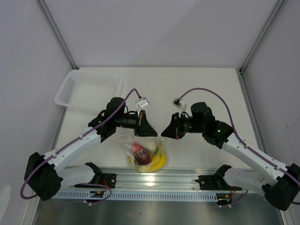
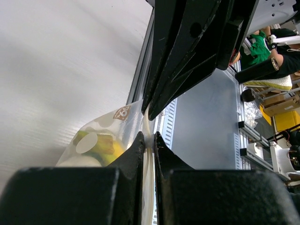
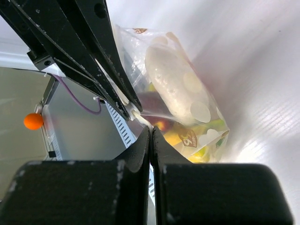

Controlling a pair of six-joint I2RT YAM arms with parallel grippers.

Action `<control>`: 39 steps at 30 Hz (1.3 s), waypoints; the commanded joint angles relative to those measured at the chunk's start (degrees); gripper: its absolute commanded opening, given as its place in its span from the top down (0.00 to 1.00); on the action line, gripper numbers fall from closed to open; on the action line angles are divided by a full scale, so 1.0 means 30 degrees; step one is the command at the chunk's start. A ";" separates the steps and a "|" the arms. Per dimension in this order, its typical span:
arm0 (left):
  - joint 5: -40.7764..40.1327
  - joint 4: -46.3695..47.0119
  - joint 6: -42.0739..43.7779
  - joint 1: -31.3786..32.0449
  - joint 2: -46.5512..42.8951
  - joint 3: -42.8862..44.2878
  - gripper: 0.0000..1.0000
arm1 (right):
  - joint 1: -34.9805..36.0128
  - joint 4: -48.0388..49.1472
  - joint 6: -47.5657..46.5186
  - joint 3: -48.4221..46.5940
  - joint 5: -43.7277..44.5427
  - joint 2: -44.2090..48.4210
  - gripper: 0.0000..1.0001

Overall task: Place the food in the zip-top bag and seal the zipper
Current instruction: Zip the zipper food storage bag at the center of the board.

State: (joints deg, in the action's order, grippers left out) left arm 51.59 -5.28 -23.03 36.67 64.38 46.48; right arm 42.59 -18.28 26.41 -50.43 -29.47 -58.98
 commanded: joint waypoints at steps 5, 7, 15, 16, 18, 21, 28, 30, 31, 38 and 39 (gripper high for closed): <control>0.0527 -0.0320 -0.0147 -0.0005 -0.0308 0.0326 0.99 | -0.0104 0.0704 0.0307 0.0229 0.1914 0.0939 1.00; 0.0527 -0.0379 -0.0147 -0.0005 -0.0366 0.0386 0.99 | -0.0104 0.0617 0.0365 0.0346 0.2090 0.1056 1.00; 0.0293 -0.1110 0.0204 -0.0005 -0.0659 0.0357 0.99 | -0.0134 -0.0085 0.0336 0.0464 0.2793 0.1437 1.00; 0.0263 -0.1170 0.0263 -0.0005 -0.0688 0.0386 0.99 | -0.0163 -0.0174 0.0307 0.0464 0.2967 0.1496 1.00; 0.0176 -0.1345 0.0380 -0.0005 -0.0834 0.0328 0.99 | -0.0221 -0.0437 0.0277 0.0464 0.3115 0.1613 1.00; 0.0059 -0.1521 0.0497 -0.0063 -0.0922 0.0269 0.99 | -0.0309 -0.0643 0.0248 0.0552 0.3350 0.1789 1.00; -0.0059 -0.1873 0.0702 -0.0180 -0.1245 0.0151 0.99 | -0.0573 -0.1141 0.0160 0.0698 0.3701 0.2111 1.00; -0.0117 -0.2019 0.0732 -0.0239 -0.1303 0.0180 0.99 | -0.0719 -0.1229 0.0073 0.0698 0.3702 0.2111 1.00; -0.0060 -0.2078 0.0790 -0.0268 -0.1333 0.0123 1.00 | -0.0720 -0.1288 0.0072 0.0698 0.3702 0.2140 1.00; -0.0088 -0.2546 0.1054 -0.0473 -0.1655 0.0122 0.99 | -0.0895 -0.1844 -0.0191 0.0640 0.3819 0.2316 1.00; -0.0059 -0.2547 0.1083 -0.0503 -0.1684 0.0064 0.99 | -0.0924 -0.1845 -0.0220 0.0640 0.3848 0.2346 1.00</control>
State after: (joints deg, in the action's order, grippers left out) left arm 49.71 -11.79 -21.12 35.81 61.60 46.48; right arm 40.88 -22.83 27.09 -48.53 -21.30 -53.39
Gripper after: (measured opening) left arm 0.091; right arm 0.009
